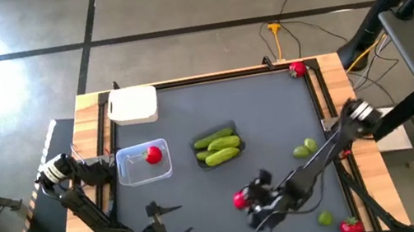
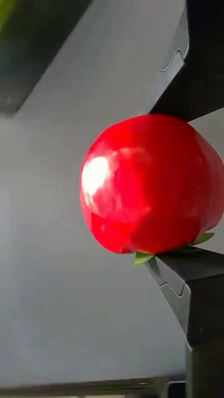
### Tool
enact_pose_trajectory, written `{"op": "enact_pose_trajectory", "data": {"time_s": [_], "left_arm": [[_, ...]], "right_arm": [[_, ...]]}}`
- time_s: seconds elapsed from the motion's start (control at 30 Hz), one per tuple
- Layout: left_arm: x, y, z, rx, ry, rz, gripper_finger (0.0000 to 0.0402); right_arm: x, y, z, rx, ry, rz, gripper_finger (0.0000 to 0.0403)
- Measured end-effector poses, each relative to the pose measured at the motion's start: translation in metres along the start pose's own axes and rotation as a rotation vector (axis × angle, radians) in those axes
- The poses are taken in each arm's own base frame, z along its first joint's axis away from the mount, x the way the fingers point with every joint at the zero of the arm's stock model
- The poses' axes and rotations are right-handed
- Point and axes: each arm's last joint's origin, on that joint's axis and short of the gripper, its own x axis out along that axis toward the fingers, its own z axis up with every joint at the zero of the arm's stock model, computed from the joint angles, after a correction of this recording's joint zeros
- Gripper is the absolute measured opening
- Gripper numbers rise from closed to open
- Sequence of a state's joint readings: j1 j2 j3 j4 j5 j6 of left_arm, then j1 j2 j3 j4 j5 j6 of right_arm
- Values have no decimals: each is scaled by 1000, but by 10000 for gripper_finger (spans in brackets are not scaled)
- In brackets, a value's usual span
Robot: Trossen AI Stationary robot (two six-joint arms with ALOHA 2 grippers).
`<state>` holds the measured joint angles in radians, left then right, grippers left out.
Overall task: Sort produce into baskets
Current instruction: Put the tomato into the transparent bin
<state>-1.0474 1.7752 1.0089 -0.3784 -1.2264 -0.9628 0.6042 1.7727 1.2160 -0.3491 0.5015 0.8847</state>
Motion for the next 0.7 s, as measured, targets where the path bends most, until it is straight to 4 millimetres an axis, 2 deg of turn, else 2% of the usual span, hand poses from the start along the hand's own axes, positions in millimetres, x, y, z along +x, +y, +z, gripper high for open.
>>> {"op": "enact_pose_trajectory", "data": {"time_s": [0.17, 0.3, 0.4, 0.57, 0.7], "left_arm": [[-3, 1, -1, 55, 16, -3, 346], [-3, 2, -8, 81, 100, -47, 346], [-3, 0, -7, 67, 139, -76, 346], [-2, 1, -7, 58, 108, -53, 346], [3, 4, -10, 46, 122, -41, 346]], "right_arm": [[26, 35, 30, -164, -64, 36, 269], [50, 52, 45, -295, -90, 31, 277], [68, 59, 50, -329, -85, 16, 295], [95, 62, 52, -373, -25, -44, 329], [107, 64, 51, -413, 31, -86, 352]]}}
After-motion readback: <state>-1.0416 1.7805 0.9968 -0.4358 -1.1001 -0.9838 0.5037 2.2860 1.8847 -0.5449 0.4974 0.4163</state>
